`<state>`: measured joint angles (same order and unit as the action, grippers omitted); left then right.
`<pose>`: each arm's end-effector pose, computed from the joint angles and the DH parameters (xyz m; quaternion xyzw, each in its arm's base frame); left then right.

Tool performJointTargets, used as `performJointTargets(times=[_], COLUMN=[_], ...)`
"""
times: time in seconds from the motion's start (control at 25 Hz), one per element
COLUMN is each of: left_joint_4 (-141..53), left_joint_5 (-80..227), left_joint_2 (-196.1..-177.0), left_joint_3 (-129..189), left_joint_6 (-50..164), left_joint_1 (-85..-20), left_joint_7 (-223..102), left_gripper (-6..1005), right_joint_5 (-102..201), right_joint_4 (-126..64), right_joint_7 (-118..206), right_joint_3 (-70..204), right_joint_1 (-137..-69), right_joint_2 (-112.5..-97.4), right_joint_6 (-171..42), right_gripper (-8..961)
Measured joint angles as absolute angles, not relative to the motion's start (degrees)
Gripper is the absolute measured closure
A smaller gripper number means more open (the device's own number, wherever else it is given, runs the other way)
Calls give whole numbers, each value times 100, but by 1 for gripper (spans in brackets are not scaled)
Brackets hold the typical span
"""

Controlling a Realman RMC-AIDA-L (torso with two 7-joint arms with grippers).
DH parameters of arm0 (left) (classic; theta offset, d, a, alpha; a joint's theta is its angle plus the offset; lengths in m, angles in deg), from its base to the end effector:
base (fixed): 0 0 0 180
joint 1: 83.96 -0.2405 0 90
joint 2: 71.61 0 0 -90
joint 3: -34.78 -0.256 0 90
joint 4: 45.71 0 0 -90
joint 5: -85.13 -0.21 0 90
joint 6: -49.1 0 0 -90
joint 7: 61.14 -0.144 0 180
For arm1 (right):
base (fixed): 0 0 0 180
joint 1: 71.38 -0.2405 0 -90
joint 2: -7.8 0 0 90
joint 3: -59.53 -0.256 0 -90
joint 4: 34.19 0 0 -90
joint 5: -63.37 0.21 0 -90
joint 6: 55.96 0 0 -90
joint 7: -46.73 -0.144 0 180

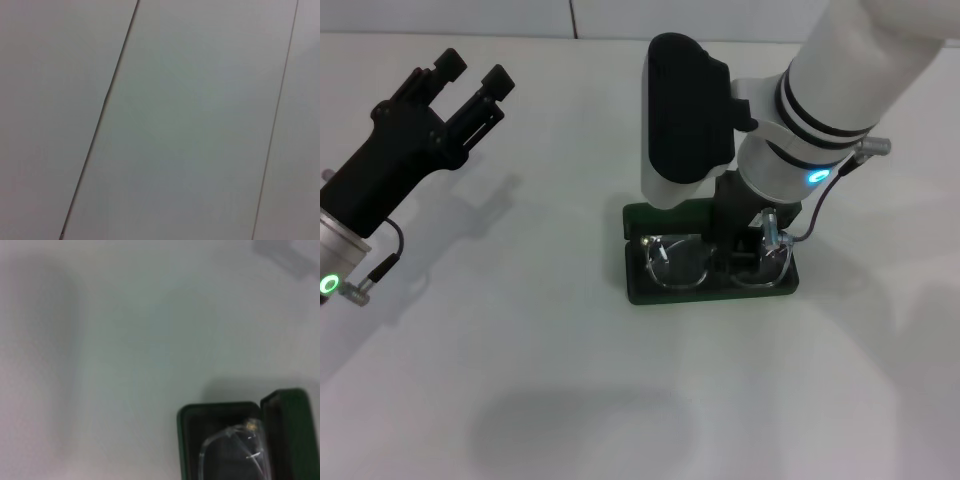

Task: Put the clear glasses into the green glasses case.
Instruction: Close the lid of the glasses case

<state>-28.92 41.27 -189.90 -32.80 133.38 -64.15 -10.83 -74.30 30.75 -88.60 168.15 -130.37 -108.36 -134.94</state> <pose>-0.2881 0.3049 0.0057 -0.7608 -0.2347 -0.4851 0.3616 0.0630 0.3602 -0.0884 -0.9598 -0.0592 -0.2644 0.0739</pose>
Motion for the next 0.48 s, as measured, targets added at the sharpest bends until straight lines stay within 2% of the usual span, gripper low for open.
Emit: performJointTargets(times=[0.48], left_joint_4=[-2892], left_joint_5=[4127], left_joint_2=[-18982], left_joint_3=[-3295], left_joint_6=[13346], left_joint_1=[-6423], left_joint_7=[-1077], left_gripper=[242], right_joint_5=[-7614], right_joint_4=[3972], right_joint_7=[-8828], right_joint_3=[16382], right_joint_1=[-12291], right_joint_2=[-10838], right_joint_6=[-13697], right_gripper=[687])
